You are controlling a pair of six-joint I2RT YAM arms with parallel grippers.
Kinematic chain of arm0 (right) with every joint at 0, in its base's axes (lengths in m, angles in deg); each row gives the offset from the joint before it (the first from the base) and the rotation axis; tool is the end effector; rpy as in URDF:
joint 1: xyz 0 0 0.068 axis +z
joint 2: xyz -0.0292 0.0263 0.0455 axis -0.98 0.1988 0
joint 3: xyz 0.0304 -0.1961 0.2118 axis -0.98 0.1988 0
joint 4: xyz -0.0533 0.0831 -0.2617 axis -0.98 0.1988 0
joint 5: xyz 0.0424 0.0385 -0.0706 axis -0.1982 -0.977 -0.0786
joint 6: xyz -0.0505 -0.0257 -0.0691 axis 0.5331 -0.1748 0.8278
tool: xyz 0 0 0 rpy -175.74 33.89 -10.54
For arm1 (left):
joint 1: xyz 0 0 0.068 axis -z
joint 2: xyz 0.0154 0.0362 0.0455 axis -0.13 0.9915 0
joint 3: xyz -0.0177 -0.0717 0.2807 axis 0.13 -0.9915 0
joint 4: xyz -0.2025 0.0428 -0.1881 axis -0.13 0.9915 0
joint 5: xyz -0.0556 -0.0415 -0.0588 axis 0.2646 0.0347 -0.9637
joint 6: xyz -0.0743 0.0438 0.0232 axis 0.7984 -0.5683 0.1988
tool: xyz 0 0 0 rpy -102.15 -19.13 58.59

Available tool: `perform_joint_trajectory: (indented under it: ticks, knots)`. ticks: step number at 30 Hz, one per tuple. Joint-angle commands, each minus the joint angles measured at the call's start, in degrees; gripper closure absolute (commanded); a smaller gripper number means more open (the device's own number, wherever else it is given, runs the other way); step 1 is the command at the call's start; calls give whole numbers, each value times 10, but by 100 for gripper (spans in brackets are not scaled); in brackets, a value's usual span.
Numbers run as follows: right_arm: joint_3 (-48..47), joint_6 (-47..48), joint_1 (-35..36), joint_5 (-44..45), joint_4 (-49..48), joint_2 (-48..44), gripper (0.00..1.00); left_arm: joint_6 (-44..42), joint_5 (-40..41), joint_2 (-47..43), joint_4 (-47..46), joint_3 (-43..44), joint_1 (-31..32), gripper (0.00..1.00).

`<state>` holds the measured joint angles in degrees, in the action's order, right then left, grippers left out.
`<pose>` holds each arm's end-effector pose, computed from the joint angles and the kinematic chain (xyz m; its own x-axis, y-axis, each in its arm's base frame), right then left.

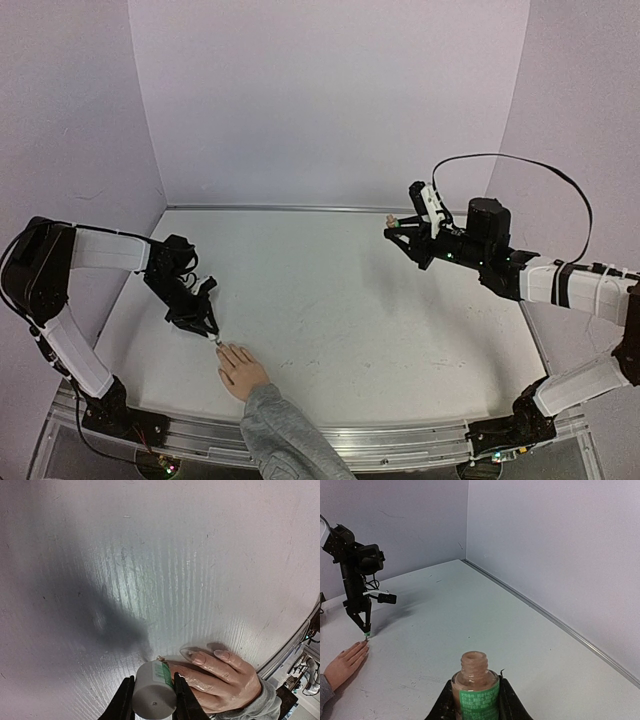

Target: Paint the nails

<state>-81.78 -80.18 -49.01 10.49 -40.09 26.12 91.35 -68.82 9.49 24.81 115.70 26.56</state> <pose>0.2863 0.1984 0.3226 0.2647 0.0017 -0.9643 -0.7624 0.6127 -0.2082 0.2643 -0.1298 0.1159 -0.9847 0.1703 -0.0364 0.1676 0.8697 -0.4643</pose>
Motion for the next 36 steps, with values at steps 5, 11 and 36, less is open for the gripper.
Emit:
perform_joint_trajectory:
  ticks: [5,11,36]
  knots:
    - [-8,-6,-3,-10,-41,1,100,-7,13,-11,-6,20,1,100]
    - [-9,-8,-3,-10,-41,-2,100,2,23,-55,-3,22,0,100]
    - [48,-141,76,-43,-174,-26,100,-39,-85,-210,-29,242,143,100]
